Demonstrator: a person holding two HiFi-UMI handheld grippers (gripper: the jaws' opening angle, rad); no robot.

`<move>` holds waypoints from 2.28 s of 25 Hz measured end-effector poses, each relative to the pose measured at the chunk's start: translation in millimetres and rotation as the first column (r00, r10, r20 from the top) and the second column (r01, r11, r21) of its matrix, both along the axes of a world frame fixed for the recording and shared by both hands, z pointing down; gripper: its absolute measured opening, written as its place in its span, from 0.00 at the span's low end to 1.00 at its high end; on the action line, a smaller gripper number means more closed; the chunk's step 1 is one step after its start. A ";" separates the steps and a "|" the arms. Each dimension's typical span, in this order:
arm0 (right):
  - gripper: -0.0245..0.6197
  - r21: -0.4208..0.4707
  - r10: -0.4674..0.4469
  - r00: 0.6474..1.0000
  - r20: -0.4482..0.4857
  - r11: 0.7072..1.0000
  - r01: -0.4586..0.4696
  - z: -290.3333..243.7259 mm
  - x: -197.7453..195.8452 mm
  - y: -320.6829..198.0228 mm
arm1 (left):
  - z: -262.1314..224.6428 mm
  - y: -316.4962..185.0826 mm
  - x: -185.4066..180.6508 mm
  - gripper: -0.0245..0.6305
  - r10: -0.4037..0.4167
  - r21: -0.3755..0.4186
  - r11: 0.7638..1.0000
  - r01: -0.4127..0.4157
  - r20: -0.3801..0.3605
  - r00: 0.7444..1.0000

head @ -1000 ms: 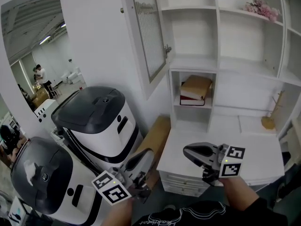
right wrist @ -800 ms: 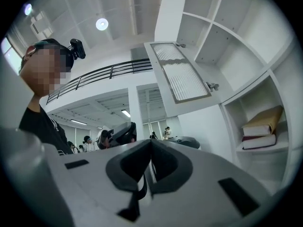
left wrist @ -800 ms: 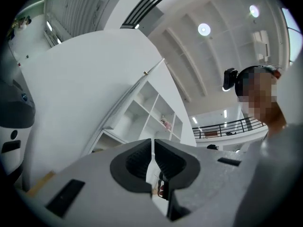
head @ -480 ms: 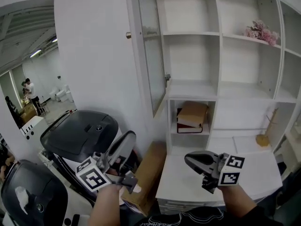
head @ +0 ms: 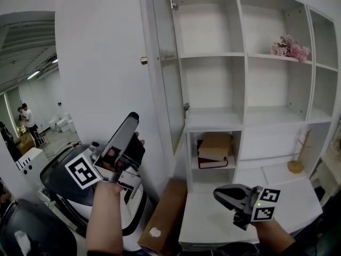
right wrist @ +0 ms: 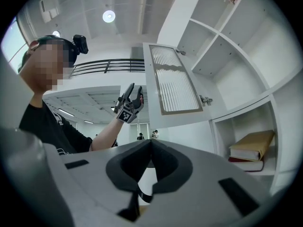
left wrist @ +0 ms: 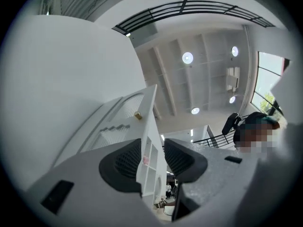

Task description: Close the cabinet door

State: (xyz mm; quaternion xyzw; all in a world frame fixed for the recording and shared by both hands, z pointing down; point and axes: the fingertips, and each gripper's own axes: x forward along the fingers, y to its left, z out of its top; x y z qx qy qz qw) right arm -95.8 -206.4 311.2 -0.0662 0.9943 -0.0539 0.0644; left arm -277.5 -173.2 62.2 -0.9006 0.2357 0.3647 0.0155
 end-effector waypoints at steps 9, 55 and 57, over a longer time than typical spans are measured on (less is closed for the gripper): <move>0.05 0.014 0.084 0.996 0.004 0.996 -0.084 -7.4 2.8 -17.5 | -60.0 -44.7 -10.4 0.27 0.054 0.075 0.996 -0.058 0.060 0.997; 0.05 -0.079 0.280 0.960 0.001 0.957 -0.279 33.0 21.5 -36.6 | -113.3 -64.5 10.4 0.17 0.109 0.238 0.961 -0.138 0.132 0.985; 0.05 -0.091 0.280 0.960 0.007 0.956 -0.278 34.5 21.3 -34.9 | -113.4 -63.3 12.6 0.17 0.100 0.243 0.961 -0.131 0.138 0.985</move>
